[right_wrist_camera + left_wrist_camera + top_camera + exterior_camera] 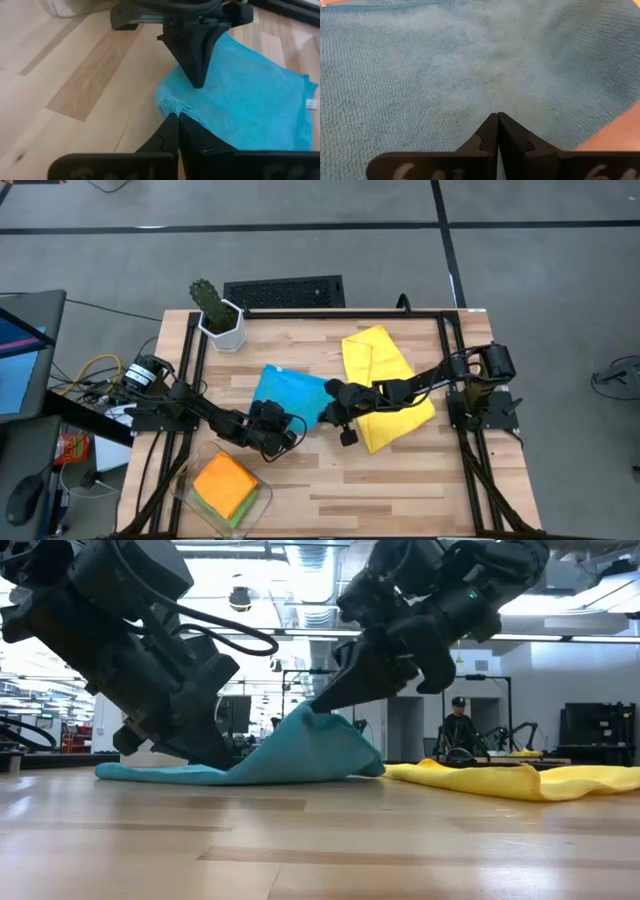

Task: Fold microfiber towels
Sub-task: Fold the blue microfiber towel

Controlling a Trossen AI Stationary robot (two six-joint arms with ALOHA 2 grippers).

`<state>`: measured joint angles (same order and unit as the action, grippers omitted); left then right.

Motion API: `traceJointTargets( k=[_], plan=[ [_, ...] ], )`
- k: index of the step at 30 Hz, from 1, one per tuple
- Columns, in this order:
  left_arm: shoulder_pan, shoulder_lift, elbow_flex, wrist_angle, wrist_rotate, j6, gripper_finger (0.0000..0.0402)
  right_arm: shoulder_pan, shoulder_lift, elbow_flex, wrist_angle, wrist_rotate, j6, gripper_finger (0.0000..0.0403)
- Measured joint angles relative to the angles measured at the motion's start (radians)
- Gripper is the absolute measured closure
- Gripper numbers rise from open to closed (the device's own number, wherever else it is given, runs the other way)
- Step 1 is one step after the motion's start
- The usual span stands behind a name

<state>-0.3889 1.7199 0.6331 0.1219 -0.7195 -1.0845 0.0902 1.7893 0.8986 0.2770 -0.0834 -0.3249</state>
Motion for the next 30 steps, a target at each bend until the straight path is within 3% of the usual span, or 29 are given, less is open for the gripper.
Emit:
traceJointTargets(
  k=[9,15,18,30],
  plan=[
    [0.001,0.034,0.0,0.017,-0.031,-0.011,0.0401,-0.019,0.043,0.017,0.02,-0.048,0.007,0.038],
    [0.002,0.142,0.004,0.197,-0.035,-0.04,0.0402,-0.012,0.064,0.025,0.021,-0.045,0.071,0.0374],
    [0.002,0.18,0.003,0.292,-0.046,0.024,0.0401,-0.013,0.057,0.024,-0.004,-0.046,0.087,0.0378],
    [0.063,0.198,0.072,0.327,0.045,0.118,0.0401,0.015,0.065,0.024,0.044,-0.057,0.032,0.0375]
  ],
)
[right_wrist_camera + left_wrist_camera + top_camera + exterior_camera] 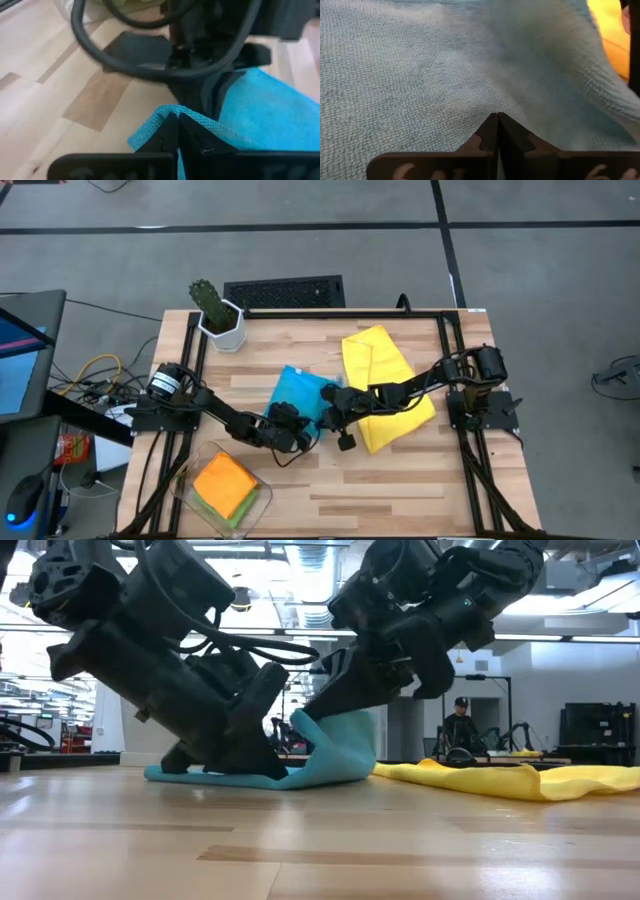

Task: Fold microfiber towels
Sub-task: Fold the blue microfiber towel

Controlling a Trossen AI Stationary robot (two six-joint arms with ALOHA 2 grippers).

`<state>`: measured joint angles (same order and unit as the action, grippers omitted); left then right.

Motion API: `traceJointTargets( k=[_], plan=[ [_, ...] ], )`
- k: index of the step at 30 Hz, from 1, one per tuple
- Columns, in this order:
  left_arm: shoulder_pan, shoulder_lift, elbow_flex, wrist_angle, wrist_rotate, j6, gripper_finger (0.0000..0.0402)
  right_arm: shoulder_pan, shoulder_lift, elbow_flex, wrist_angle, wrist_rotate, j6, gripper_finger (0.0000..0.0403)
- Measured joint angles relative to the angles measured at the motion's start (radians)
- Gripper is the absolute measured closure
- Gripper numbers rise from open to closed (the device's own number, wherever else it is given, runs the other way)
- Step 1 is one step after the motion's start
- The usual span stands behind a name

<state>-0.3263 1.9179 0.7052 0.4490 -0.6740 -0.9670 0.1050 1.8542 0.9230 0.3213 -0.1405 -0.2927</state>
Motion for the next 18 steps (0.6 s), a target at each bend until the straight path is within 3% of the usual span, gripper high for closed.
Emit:
traceJointTargets(
  k=[18],
  plan=[
    [0.007,-0.001,0.0,0.069,0.035,-0.012,0.0401,-0.036,0.0,0.0,0.052,0.001,-0.022,0.0377]
  ],
)
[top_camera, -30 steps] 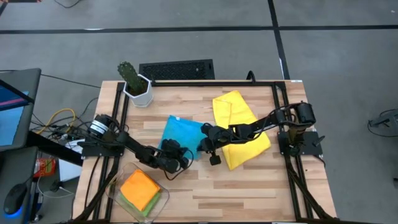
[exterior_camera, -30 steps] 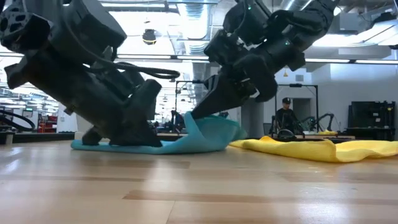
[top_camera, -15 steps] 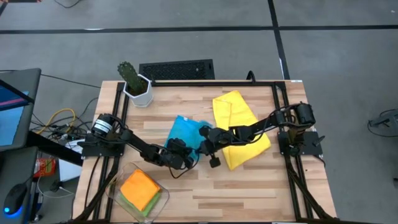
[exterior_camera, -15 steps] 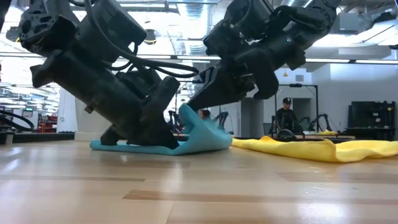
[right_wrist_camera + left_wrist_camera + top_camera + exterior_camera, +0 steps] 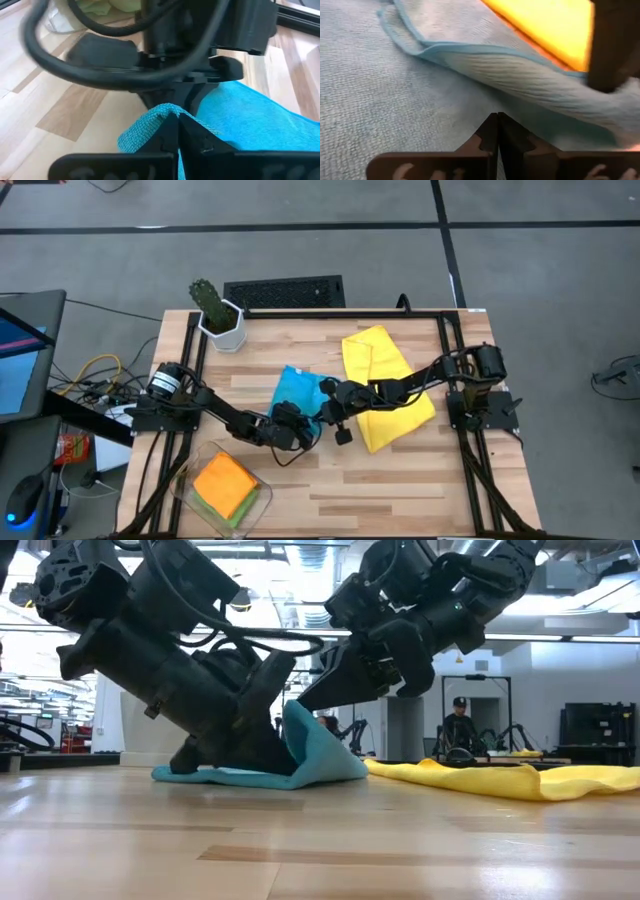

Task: Fold microfiber towels
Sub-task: Fold the blue microfiber towel

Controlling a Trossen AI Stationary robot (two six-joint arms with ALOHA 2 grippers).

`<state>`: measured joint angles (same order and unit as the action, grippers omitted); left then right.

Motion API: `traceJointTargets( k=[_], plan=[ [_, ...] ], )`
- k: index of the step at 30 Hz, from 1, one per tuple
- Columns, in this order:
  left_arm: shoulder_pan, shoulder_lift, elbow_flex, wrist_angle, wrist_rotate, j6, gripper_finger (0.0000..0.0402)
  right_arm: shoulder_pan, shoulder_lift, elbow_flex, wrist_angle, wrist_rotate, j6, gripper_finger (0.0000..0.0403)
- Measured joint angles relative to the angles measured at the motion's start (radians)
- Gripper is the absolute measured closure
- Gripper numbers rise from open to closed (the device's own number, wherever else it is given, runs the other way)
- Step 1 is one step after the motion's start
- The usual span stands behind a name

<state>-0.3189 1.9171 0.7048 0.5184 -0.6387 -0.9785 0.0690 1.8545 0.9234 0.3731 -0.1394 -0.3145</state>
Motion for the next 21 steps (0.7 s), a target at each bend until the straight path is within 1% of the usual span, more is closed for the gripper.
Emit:
traceJointTargets(
  k=[6,9,15,17,21],
  plan=[
    [0.0,0.0,0.0,0.023,0.019,-0.003,0.0401,0.001,0.0,0.0,0.001,-0.013,0.0,0.037],
    [0.0,-0.008,0.0,0.027,0.049,-0.011,0.0401,0.001,0.0,0.0,0.001,-0.013,0.0,0.0364],
    [-0.001,-0.049,-0.001,0.016,0.089,-0.025,0.0401,-0.012,0.017,0.001,0.011,-0.008,0.03,0.0354],
    [-0.001,-0.064,-0.001,0.014,0.111,-0.024,0.0401,-0.018,0.035,-0.001,0.003,-0.008,0.046,0.035],
    [-0.001,-0.087,-0.001,-0.008,0.191,-0.02,0.0401,-0.021,0.088,0.006,0.024,-0.011,0.085,0.0338]
  ],
)
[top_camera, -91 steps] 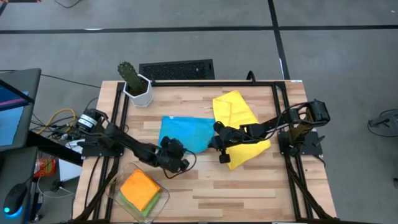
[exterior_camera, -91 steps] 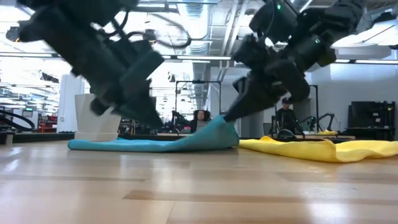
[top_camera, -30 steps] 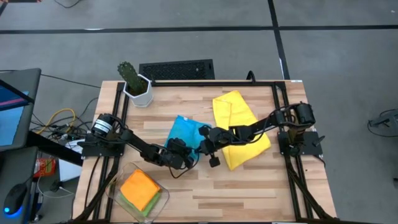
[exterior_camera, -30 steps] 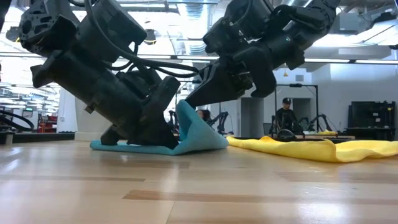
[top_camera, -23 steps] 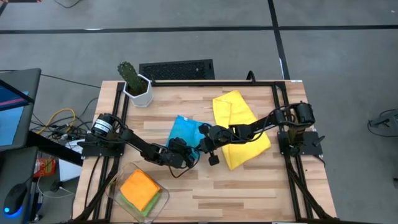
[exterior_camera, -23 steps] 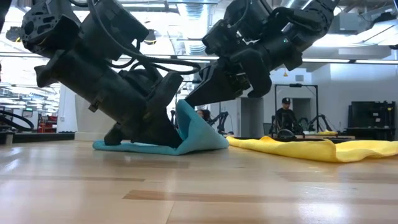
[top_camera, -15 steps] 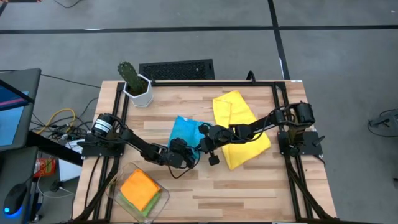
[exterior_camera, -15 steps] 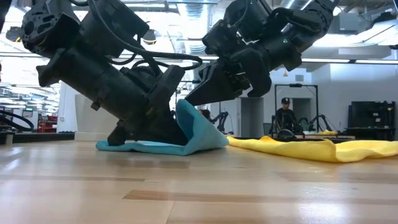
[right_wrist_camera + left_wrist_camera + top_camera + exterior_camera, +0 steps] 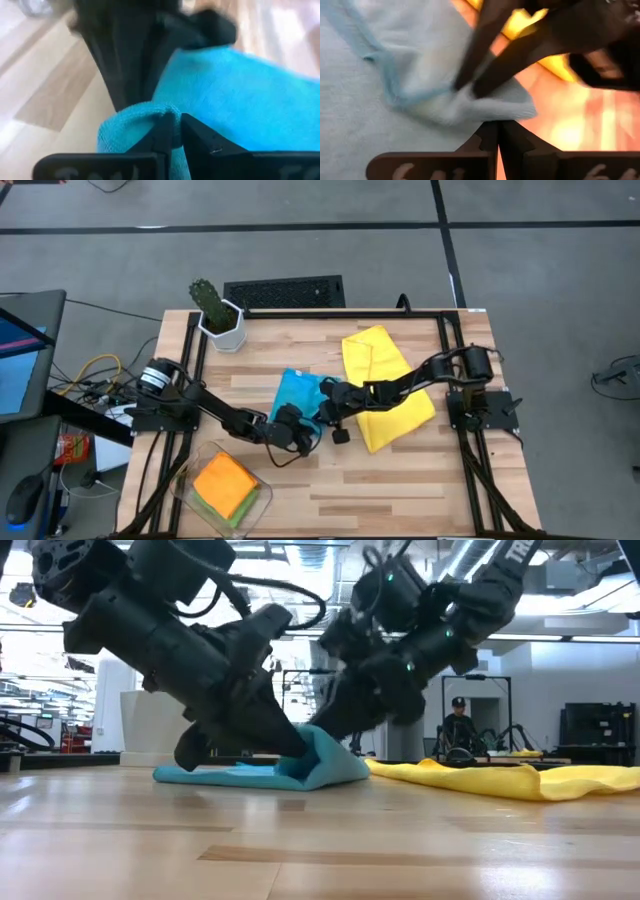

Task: Fold microfiber towels
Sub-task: Fold the blue microfiber towel

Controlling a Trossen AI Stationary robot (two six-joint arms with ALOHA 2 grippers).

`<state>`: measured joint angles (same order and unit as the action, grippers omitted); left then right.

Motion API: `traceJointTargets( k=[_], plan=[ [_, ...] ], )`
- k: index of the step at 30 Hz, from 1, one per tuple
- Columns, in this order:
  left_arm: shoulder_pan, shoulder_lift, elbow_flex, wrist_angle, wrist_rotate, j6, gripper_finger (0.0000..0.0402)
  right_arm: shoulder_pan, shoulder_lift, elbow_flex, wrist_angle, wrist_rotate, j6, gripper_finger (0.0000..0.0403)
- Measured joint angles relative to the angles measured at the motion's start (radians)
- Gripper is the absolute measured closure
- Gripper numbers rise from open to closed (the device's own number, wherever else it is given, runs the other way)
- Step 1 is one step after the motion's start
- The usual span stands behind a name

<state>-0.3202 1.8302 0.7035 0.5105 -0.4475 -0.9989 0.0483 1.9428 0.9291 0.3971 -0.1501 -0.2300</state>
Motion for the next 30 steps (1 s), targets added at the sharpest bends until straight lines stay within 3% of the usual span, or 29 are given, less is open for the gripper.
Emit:
traceJointTargets(
  k=[10,17,22,26,30],
  plan=[
    [-0.002,-0.078,0.001,-0.11,0.14,-0.001,0.0401,0.001,0.028,0.052,-0.001,0.061,-0.004,0.0287],
    [-0.002,-0.127,0.0,-0.155,0.128,0.014,0.0401,-0.029,0.017,0.055,-0.003,0.078,-0.004,0.0272],
    [-0.005,-0.196,0.0,-0.188,0.042,0.061,0.0401,-0.08,-0.099,0.06,-0.035,0.079,0.029,0.0261],
    [0.004,-0.229,0.001,-0.184,-0.052,0.143,0.0401,-0.121,-0.209,0.059,-0.195,0.074,0.096,0.0261],
    [0.017,-0.229,0.001,-0.135,-0.052,0.236,0.0401,-0.118,-0.293,0.057,-0.344,0.071,0.107,0.027]
  ],
)
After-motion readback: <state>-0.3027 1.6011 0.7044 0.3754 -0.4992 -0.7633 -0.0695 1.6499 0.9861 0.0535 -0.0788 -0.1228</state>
